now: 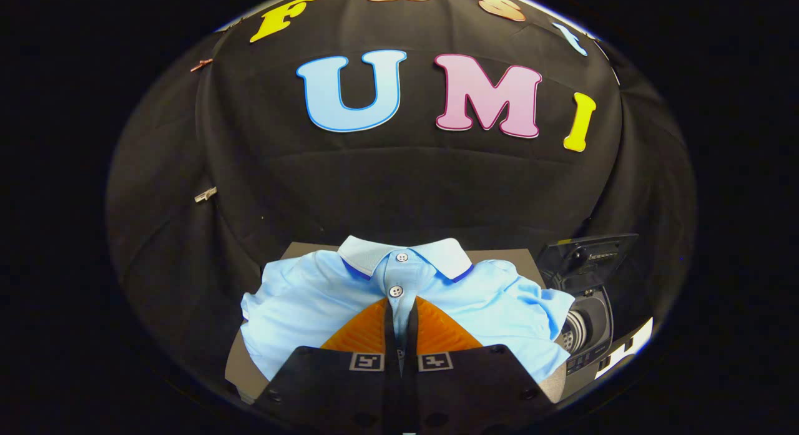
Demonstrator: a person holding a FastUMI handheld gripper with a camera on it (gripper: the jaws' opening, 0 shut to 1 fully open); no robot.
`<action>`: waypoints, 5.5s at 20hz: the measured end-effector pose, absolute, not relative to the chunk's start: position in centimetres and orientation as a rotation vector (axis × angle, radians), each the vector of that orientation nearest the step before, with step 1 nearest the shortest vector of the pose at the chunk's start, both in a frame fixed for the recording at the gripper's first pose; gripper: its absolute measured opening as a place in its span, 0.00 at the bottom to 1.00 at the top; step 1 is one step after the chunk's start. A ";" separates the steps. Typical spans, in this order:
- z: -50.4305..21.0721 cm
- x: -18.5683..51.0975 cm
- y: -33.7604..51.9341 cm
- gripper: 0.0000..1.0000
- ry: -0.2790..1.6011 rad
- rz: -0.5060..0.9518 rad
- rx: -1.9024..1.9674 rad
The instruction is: Put the clothes into the washing machine and then close the washing machine lid.
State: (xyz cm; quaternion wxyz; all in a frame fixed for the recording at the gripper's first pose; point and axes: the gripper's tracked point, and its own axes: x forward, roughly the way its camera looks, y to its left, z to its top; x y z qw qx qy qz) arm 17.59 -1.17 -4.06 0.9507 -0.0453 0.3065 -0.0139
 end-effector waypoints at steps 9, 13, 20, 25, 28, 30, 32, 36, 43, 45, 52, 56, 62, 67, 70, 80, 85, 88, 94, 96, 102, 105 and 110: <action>3.5 15.6 -4.1 0.05 0.484 -0.014 -0.105; 7.0 15.0 -9.8 0.05 0.441 -0.070 -0.141; 9.5 15.4 -20.8 0.05 0.410 -0.159 -0.146; 8.5 15.7 -28.5 0.05 0.440 -0.214 -0.131; 7.3 16.0 -32.1 0.05 0.464 -0.231 -0.134; 6.4 16.1 -34.1 0.05 0.480 -0.244 -0.141; 5.4 16.6 -36.2 0.05 0.497 -0.268 -0.148; 2.8 17.0 -39.0 0.05 0.528 -0.288 -0.173; -5.8 17.4 -42.7 0.05 0.649 -0.305 -0.176; -8.6 17.5 -43.5 0.05 0.687 -0.308 -0.162; -17.3 17.7 -45.4 0.05 0.798 -0.301 -0.164; -21.1 17.6 -46.3 0.05 0.853 -0.302 -0.165; -26.9 16.3 -47.3 0.05 0.953 -0.291 -0.151; -32.1 14.3 -47.7 0.05 1.064 -0.266 -0.119; -34.5 13.2 -47.4 0.05 1.126 -0.244 -0.095; -35.8 12.9 -47.3 1.00 1.161 -0.238 -0.064; -35.8 13.2 -47.5 1.00 1.149 -0.236 -0.064; -35.5 13.2 -47.7 1.00 1.147 -0.237 -0.076; -33.3 13.8 -47.8 1.00 1.106 -0.239 -0.085; -32.1 14.2 -47.8 1.00 1.081 -0.241 -0.089; -27.4 15.4 -47.7 1.00 0.998 -0.252 -0.100; -24.9 15.9 -47.7 1.00 0.955 -0.257 -0.102; -19.3 17.1 -47.4 1.00 0.874 -0.262 -0.139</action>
